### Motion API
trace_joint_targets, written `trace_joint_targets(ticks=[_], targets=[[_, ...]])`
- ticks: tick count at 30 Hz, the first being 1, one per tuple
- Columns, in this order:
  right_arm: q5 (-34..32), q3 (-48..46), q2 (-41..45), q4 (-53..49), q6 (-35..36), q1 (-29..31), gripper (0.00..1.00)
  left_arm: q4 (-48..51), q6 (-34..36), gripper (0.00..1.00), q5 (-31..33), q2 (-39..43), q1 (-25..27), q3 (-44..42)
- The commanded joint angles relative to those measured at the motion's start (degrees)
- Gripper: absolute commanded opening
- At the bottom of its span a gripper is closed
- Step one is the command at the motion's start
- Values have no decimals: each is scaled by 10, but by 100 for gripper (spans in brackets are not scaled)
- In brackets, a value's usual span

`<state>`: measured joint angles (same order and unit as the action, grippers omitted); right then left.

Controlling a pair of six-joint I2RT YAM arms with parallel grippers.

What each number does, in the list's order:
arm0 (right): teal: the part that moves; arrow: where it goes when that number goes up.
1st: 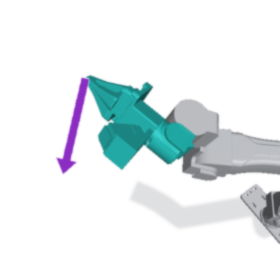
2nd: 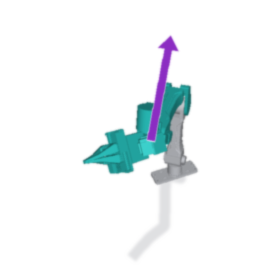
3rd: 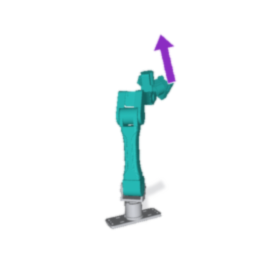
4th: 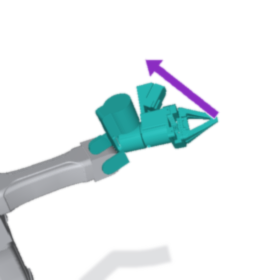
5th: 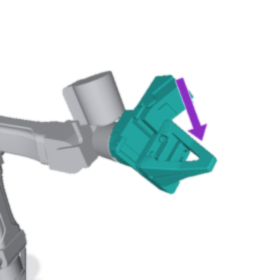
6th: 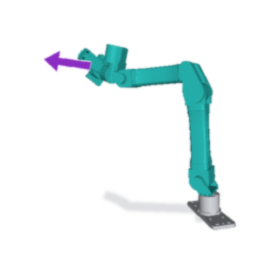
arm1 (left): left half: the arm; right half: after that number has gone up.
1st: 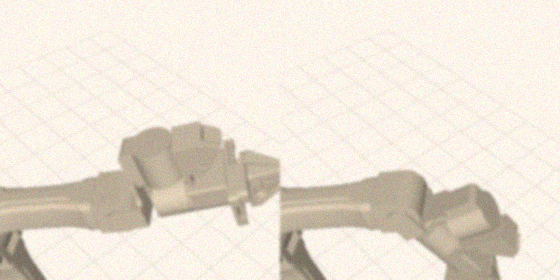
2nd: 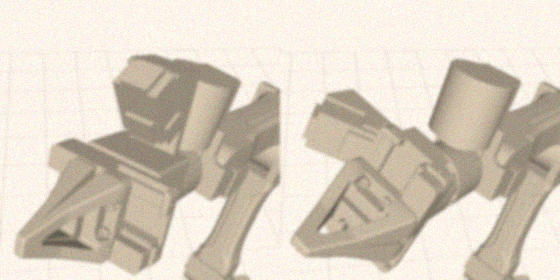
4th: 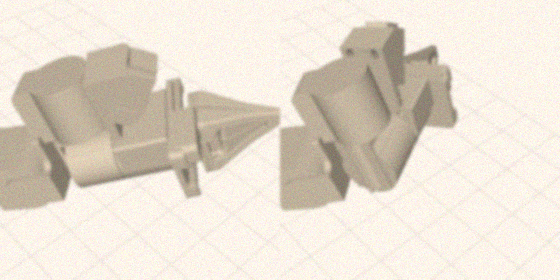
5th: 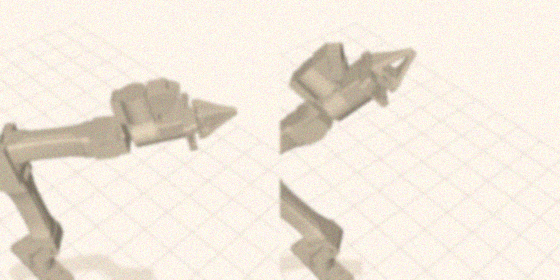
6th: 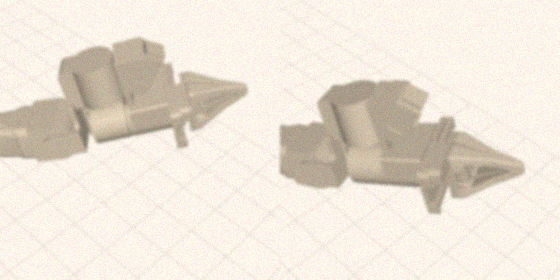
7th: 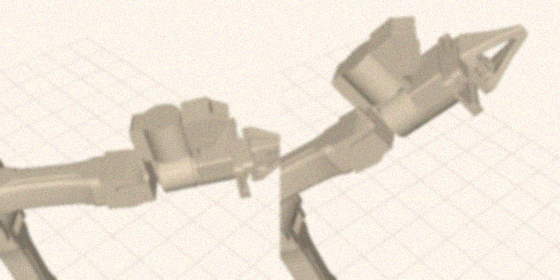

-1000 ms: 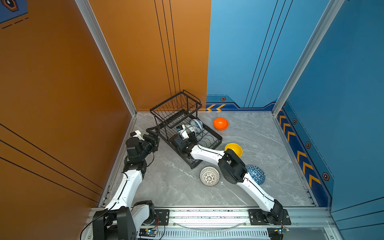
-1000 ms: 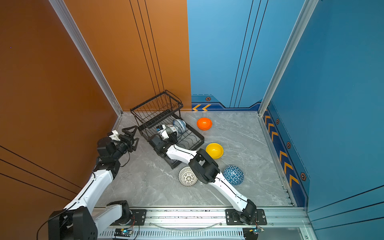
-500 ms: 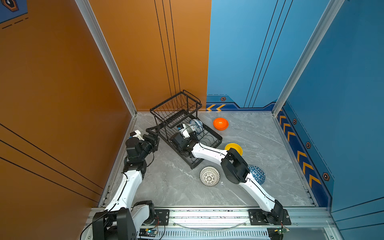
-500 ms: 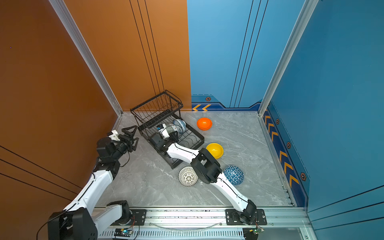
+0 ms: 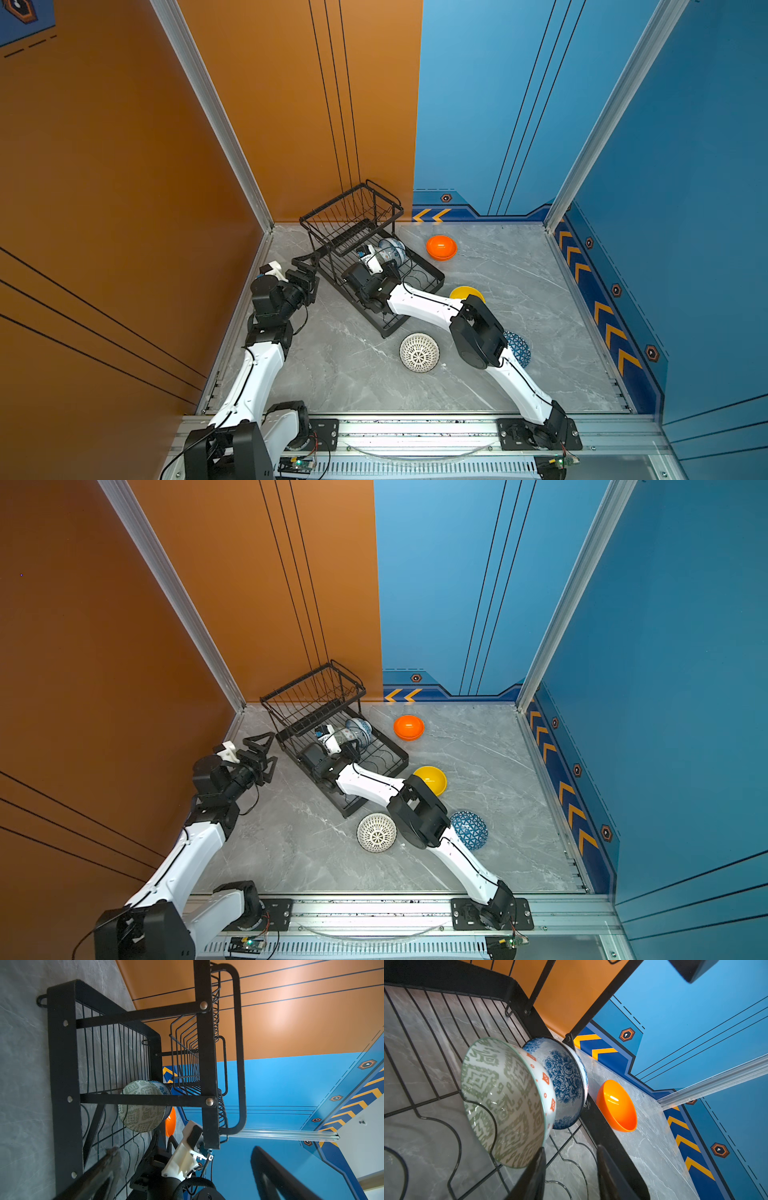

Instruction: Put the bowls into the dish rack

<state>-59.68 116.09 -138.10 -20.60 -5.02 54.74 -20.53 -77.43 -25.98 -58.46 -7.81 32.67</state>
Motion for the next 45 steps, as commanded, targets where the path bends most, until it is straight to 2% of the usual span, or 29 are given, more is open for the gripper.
trace_joint_targets(ticks=[1,5,14,20,26,28,30,36,45], targets=[[15,-26,48,-7,-18,-2,47,16,18,98,9,15,3,-5],[17,-63,72,3,-19,-1,54,26,23,98,13,22,4,-7],[24,-152,134,30,-28,-3,63,41,30,98,18,30,9,-10],[29,-194,172,38,-34,-4,81,64,45,98,29,39,19,-4],[47,-245,230,49,-43,-5,95,94,62,98,42,53,31,3],[55,-262,248,54,-43,-5,100,101,66,98,50,60,37,5],[66,-283,267,60,-46,-8,100,109,71,98,61,67,46,6],[116,-344,331,60,-73,-28,100,161,122,98,114,80,102,37],[161,-428,432,50,-97,-84,100,207,217,98,214,49,233,101]])
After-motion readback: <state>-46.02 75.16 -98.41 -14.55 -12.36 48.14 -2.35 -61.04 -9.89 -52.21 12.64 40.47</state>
